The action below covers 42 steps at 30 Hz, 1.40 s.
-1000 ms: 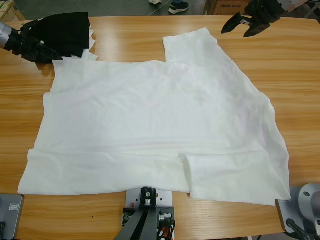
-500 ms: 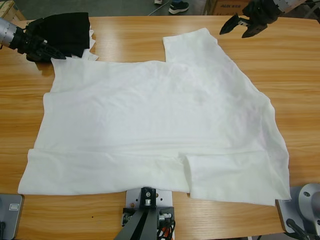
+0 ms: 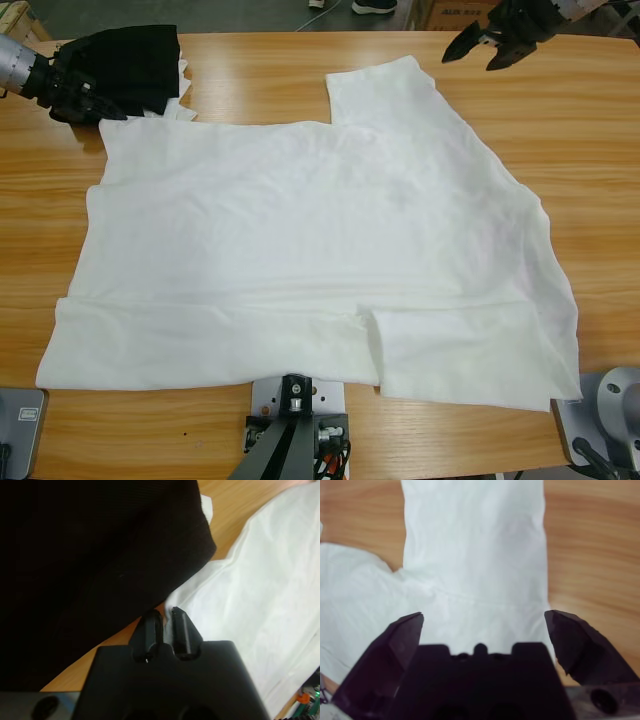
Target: Fold clothes
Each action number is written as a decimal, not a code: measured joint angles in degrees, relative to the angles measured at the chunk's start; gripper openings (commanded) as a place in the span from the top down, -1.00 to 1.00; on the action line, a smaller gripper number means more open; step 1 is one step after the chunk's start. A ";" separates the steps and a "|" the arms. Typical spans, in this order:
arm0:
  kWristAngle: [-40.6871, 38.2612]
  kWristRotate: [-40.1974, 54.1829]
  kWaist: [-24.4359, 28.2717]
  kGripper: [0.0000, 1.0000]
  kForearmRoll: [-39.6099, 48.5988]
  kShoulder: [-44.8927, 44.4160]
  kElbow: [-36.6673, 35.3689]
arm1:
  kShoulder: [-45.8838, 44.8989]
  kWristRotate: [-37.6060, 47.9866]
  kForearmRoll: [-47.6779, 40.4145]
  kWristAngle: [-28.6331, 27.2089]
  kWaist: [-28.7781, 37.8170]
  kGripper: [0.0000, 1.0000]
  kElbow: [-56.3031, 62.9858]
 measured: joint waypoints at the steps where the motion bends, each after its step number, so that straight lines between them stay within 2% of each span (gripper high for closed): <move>1: 0.00 0.10 -0.30 1.00 0.00 0.00 0.09 | 0.69 0.00 0.00 0.55 -0.67 -0.98 -1.07; 6: 0.29 0.25 -2.11 1.00 0.11 -0.01 0.68 | 5.91 0.00 0.08 2.10 -3.08 -0.86 -7.84; 10: 0.82 0.24 -3.96 1.00 0.13 -0.16 2.31 | 12.17 0.00 0.95 4.96 -4.42 -0.94 -14.09; 16: 0.97 -1.78 -6.27 1.00 0.18 -2.41 2.71 | 22.38 0.00 9.62 7.08 -5.47 -1.00 -28.05; 20: 0.97 -3.23 -7.12 1.00 0.85 -3.04 2.71 | 28.06 -1.01 15.91 10.79 -7.21 -1.00 -36.68; 28: 0.97 -5.36 -9.81 1.00 1.03 -3.04 2.84 | 34.98 -4.82 26.56 14.89 -7.56 -0.98 -47.93; 29: 0.97 -5.51 -9.95 1.00 1.03 -3.04 2.84 | 35.22 -5.01 27.24 14.90 -7.56 -0.91 -48.76; 30: 0.99 -5.65 -10.08 1.00 1.03 -3.05 2.84 | 35.33 -5.12 27.92 14.90 -7.56 -0.70 -49.42; 34: 1.38 -6.02 -10.21 1.00 1.30 -3.09 2.84 | 36.43 -5.10 29.83 15.67 -7.56 -0.54 -52.01; 37: 1.54 -6.03 -10.21 1.00 1.60 -3.27 2.84 | 37.60 -4.35 30.36 17.96 -7.56 -0.25 -52.57; 42: 2.20 -6.43 -10.44 1.00 2.33 -4.32 2.84 | 37.85 -0.70 30.69 20.97 -7.72 0.04 -53.49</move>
